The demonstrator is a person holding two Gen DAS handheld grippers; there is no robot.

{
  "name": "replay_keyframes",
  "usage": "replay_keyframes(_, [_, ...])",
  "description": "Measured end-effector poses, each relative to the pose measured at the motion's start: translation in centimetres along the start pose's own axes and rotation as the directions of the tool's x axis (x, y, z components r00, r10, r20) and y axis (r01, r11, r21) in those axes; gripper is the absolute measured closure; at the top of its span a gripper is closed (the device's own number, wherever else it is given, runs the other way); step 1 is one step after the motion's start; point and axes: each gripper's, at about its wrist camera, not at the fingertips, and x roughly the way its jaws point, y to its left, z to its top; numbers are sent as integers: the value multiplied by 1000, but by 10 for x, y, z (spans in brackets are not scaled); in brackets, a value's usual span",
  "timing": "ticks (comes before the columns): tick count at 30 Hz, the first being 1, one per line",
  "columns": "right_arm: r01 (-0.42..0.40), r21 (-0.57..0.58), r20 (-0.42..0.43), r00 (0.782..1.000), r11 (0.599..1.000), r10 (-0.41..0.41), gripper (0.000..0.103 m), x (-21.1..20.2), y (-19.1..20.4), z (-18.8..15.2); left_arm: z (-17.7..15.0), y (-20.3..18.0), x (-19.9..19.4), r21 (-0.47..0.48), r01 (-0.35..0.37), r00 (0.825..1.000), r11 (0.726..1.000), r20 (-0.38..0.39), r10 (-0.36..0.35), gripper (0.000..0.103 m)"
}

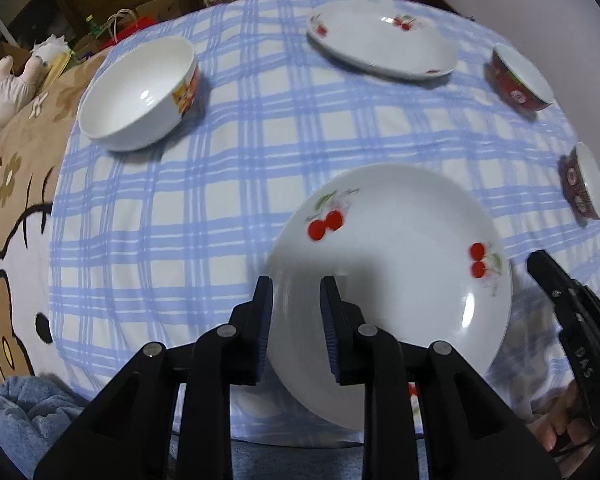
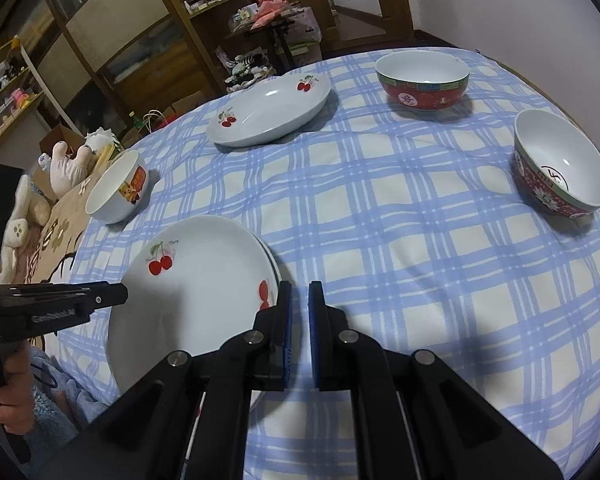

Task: Organize plates and bowls
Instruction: 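Lower the left gripper's plate onto the other plate and open it while the right gripper holds its plate, then grasp a cherry plate rim with the left gripper while the right gripper grasps another cherry plate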

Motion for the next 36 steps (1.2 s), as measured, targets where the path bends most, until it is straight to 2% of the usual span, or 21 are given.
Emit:
replay_keyframes(4, [-3, 3, 16, 1000, 1000, 3, 95, -4, 1, 1, 4, 0, -9, 30, -17, 999, 999, 37, 16, 71])
replay_keyframes(6, [-4, 8, 27, 1000, 1000, 4, 94, -7, 0, 2, 5, -7, -12, 34, -17, 998, 999, 56, 15, 63])
replay_keyframes(8, [-6, 12, 35, 999, 1000, 6, 94, -10, -1, 5, 7, -10, -16, 35, -16, 996, 999, 83, 13, 49])
replay_keyframes(9, [-6, 14, 40, 999, 1000, 6, 92, -11, -2, 6, 9, -9, -21, 34, -15, 995, 999, 103, 11, 47])
replay_keyframes(10, [-4, 15, 46, 999, 1000, 4, 89, -12, -3, 8, 12, -8, -23, 33, -14, 994, 999, 113, 11, 40])
replay_keyframes(11, [1, 16, 53, 999, 1000, -1, 80, -13, -4, 10, 15, -7, -24, 31, -13, 993, 999, 118, 9, 31])
replay_keyframes(12, [6, 16, 62, 998, 1000, -7, 66, -14, -4, 12, 18, -4, -27, 25, -7, 991, 1000, 131, 3, 28])
replay_keyframes(14, [24, 14, 87, 996, 1000, -25, 50, -17, -5, 17, 25, 0, -31, 16, -3, 988, 1000, 155, 0, 19])
replay_keyframes(17, [37, -1, 109, 993, 999, -37, 35, -18, -4, 28, 37, 3, -35, 15, -13, 983, 1000, 186, 10, 11])
replay_keyframes(21, [50, -6, 136, 990, 999, -49, 11, -17, -6, 41, 60, 6, -39, 16, -6, 974, 1000, 228, 2, 8])
replay_keyframes(24, [49, -2, 132, 990, 999, -48, 9, -13, -9, 54, 75, 7, -37, 20, -1, 975, 1000, 222, -4, 8])
replay_keyframes(28, [59, 1, 136, 989, 998, -58, 9, -10, -14, 74, 97, 10, -36, 12, 52, 980, 999, 189, -53, 8])
replay_keyframes(36, [38, 1, 140, 989, 999, -37, 8, 4, -18, 139, 153, 7, -38, 61, -1, 978, 998, 210, -12, 8])
